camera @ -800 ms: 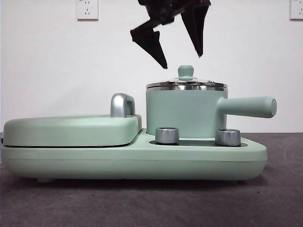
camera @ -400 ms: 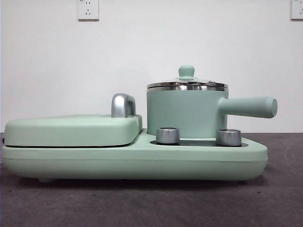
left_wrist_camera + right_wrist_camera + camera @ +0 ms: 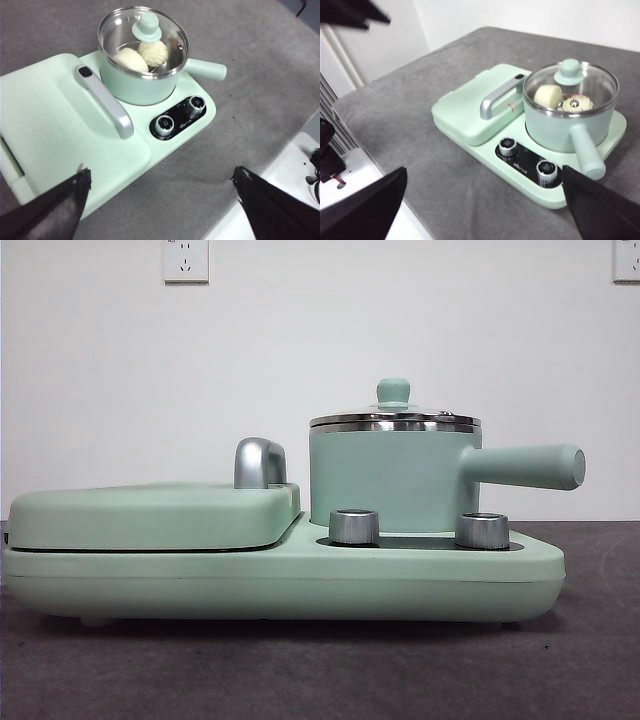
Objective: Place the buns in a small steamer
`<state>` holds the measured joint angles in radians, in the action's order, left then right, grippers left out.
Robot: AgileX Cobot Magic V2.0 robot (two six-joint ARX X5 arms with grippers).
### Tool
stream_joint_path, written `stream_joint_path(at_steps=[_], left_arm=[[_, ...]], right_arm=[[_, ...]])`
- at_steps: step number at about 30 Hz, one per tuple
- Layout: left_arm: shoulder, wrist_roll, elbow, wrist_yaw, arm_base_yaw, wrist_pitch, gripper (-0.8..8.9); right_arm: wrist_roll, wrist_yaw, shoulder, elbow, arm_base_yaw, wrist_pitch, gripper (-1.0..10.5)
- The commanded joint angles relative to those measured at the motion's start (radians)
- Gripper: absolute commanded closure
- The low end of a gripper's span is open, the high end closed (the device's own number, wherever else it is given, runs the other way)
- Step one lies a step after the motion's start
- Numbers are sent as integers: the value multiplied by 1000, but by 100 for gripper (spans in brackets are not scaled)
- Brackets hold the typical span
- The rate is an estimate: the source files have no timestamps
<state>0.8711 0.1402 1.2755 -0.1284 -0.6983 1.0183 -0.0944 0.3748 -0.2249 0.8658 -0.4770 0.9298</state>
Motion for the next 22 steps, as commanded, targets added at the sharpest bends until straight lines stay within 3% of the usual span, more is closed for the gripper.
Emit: stream_joint_path(at_steps=[1,6,8,9,10,11,12,13,22], left_arm=[[-115,29,-141,2,-8,-95,345],[-310,95,-330,2,-7,-177,350],[-357,110,-368,4,-6,-182,401],[-380,117,-386,6,-7,-181,478],[-394,117,-396,6,-7,-178,587],[-404,115,-400,6,-6,-173,716],[-409,115,-400,6,-6,-170,822],[-412,115,-400,6,-7,-173,794],[-415,115,-400,5,-7,-175,801]], right_arm=[[-10,3,-2,6,-5,-14,456],[-10,3,-2,6,-5,-9,456],[-10,3,-2,6,-5,-10,456],[-10,3,-2,6,-5,-10,459],[-11,3,-2,6,-5,-9,514],[-11,3,-2,6,-5,-7,646],[-8,4,-2,6,-5,-5,868],[6,3,-2,6,-5,-5,945],[4,-15,-2,6,-5,-17,912]])
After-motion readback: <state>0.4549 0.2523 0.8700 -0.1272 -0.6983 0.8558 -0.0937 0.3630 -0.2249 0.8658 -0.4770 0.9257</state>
